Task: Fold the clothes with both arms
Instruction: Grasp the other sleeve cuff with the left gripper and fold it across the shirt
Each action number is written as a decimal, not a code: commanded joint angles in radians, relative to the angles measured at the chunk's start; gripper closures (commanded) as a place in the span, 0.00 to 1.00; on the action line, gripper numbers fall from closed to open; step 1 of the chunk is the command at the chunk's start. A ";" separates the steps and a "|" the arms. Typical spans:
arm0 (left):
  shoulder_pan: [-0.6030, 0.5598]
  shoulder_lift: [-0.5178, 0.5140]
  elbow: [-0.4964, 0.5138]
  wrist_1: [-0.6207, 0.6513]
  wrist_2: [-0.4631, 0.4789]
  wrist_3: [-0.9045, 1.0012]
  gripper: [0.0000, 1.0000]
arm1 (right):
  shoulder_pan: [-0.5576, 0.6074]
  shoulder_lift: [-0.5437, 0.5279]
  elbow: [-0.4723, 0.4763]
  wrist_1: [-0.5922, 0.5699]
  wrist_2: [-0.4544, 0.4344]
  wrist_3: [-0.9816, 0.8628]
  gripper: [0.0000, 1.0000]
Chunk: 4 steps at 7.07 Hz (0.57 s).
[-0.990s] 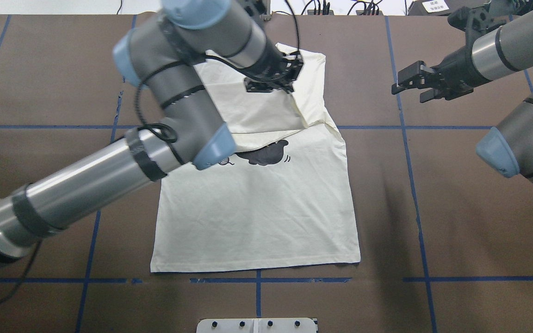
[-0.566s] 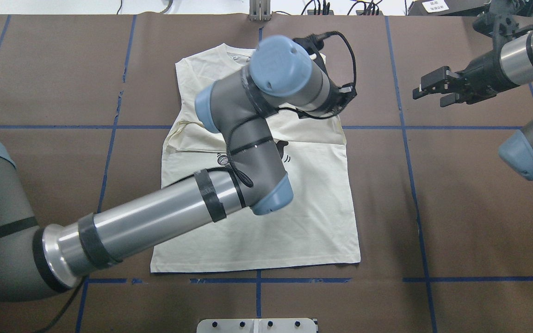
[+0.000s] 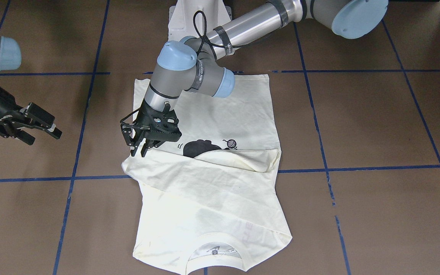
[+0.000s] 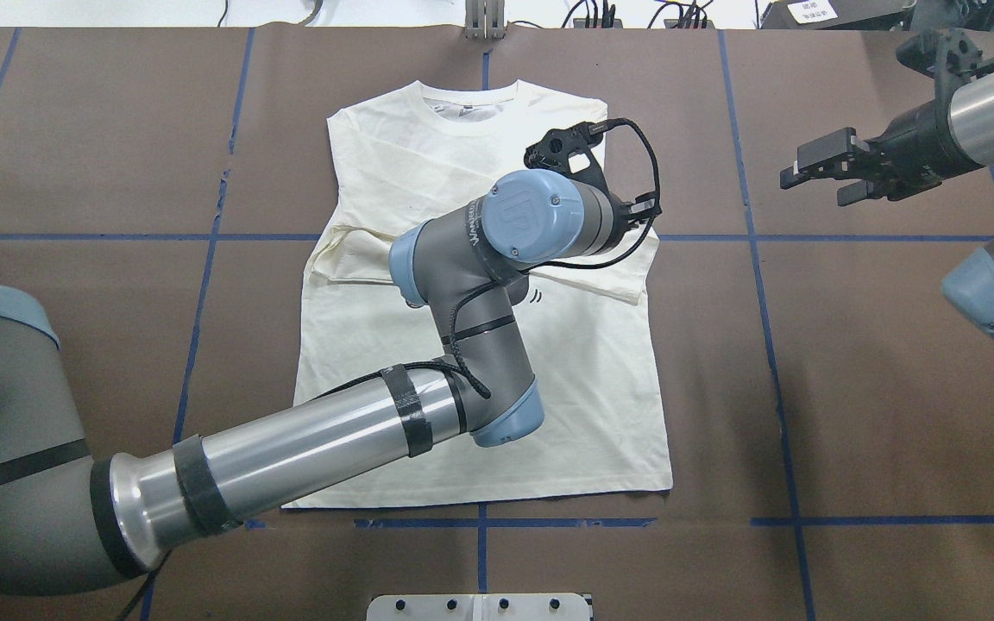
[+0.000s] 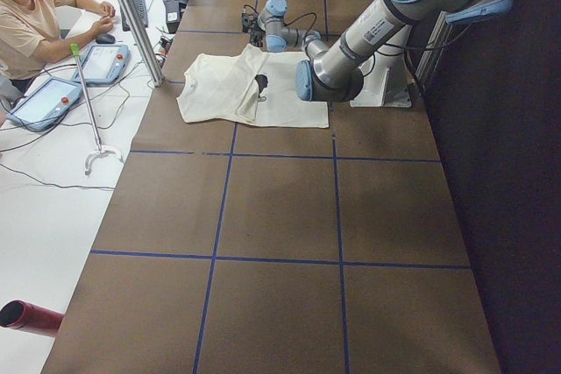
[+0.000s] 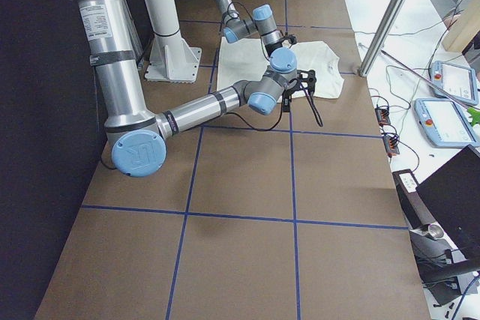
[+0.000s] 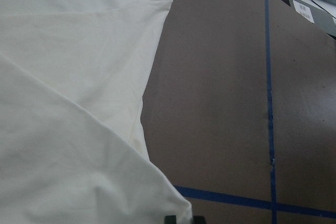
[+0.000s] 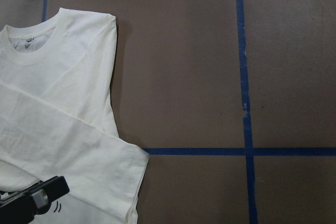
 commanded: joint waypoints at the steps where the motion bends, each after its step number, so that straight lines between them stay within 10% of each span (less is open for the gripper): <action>1: -0.047 0.247 -0.407 0.207 -0.099 0.104 0.31 | -0.124 0.001 0.027 0.002 -0.129 0.103 0.01; 4: -0.105 0.592 -0.778 0.280 -0.156 0.233 0.31 | -0.553 -0.003 0.161 -0.017 -0.588 0.503 0.02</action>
